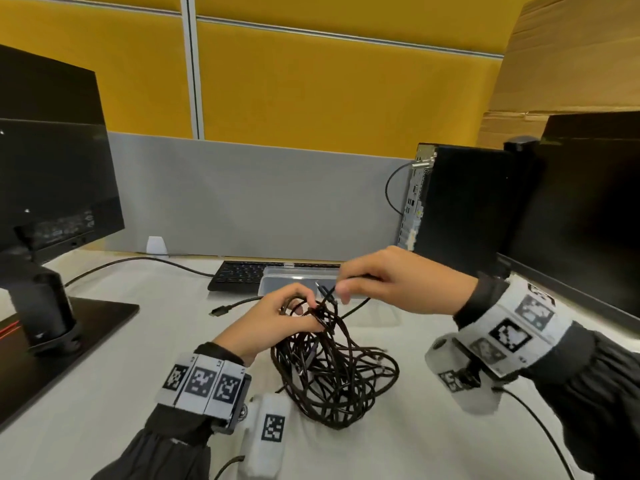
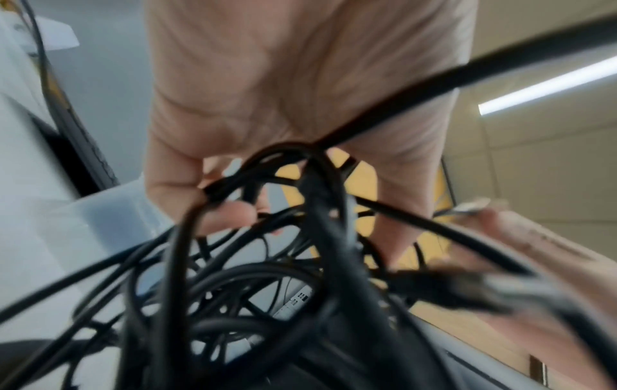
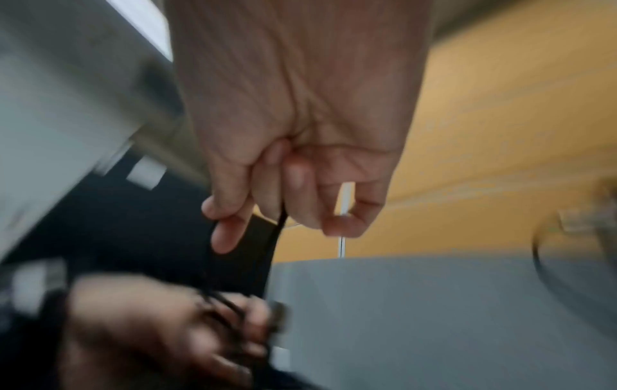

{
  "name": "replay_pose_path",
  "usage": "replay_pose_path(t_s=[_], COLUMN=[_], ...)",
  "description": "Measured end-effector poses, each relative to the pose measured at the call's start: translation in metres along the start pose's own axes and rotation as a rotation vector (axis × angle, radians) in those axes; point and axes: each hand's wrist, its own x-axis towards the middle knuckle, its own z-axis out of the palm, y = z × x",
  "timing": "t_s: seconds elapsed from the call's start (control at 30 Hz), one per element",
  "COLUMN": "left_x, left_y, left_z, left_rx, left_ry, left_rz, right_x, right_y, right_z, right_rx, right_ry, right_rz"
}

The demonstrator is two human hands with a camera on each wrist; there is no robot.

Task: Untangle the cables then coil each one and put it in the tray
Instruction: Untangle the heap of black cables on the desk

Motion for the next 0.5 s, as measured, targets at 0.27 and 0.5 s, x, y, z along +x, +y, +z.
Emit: replay_pose_path(t_s=[0.27,0.5], left_x=[0.000,0.005], left_y=[-0.004,-0.010], left_z=[-0.001,-0.001], left_rx=[0.010,0.016], left_ry=[-0.125,0.081], left_rz=[-0.078,-0.066], right_x=[-0.002,-0.001], right_y=[0.013,0.002], right_z=[-0.007,-0.019], right_rx=[0.926,0.184], right_ry=[0.493,-0.097], right_rz=[0.175,0.179])
